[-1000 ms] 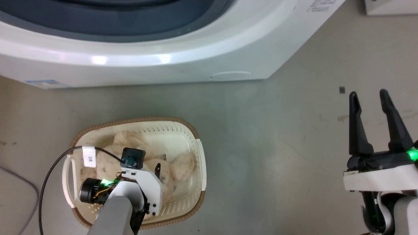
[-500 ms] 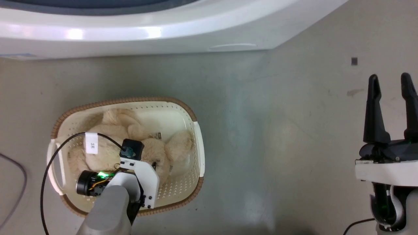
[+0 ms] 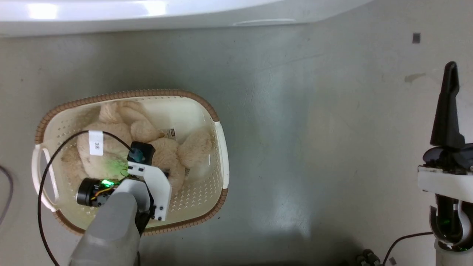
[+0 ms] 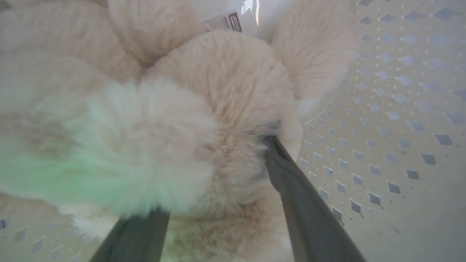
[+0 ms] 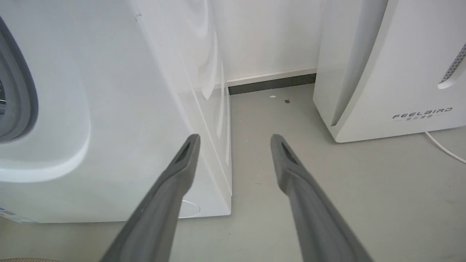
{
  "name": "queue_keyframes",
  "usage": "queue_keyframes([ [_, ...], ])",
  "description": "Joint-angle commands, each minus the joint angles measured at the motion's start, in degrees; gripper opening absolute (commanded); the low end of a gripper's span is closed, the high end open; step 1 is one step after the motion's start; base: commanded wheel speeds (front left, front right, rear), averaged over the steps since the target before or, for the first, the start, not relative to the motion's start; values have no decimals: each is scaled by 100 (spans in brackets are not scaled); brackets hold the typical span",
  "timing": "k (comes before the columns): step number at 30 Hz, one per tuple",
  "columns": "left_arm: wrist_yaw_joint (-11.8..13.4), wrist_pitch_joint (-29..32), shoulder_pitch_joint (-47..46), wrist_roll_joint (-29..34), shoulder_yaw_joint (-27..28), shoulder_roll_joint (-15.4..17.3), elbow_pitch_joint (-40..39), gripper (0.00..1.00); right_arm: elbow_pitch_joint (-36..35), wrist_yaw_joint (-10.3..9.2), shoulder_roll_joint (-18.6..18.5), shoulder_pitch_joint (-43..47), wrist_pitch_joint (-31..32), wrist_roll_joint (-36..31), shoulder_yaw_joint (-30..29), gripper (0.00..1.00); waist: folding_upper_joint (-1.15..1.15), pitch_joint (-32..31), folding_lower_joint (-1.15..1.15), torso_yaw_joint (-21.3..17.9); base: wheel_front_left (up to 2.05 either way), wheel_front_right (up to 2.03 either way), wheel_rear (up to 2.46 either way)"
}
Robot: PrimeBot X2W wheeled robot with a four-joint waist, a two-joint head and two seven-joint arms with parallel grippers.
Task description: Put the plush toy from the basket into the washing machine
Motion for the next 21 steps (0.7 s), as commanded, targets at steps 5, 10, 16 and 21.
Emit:
queue_keyframes([
  [5,-72,-38,-354,-132,-116,63,419,100,-88,-4,-1,-219,-110,142,-74,100,0,253,-1,-40,0,0,0],
  [10,-114,-97,-499,-169,-266,84,714,0,-114,-4,-1,-307,-170,236,-140,100,0,339,-1,-84,0,0,0],
  [16,-171,-173,-627,-254,-417,108,1065,0,-132,-4,-1,-414,-241,353,-218,100,0,312,-1,-131,0,0,0],
  [21,-235,-385,-737,-325,-557,67,1360,0,-112,-4,-1,-436,-301,429,-268,100,0,171,-1,-129,0,0,0],
])
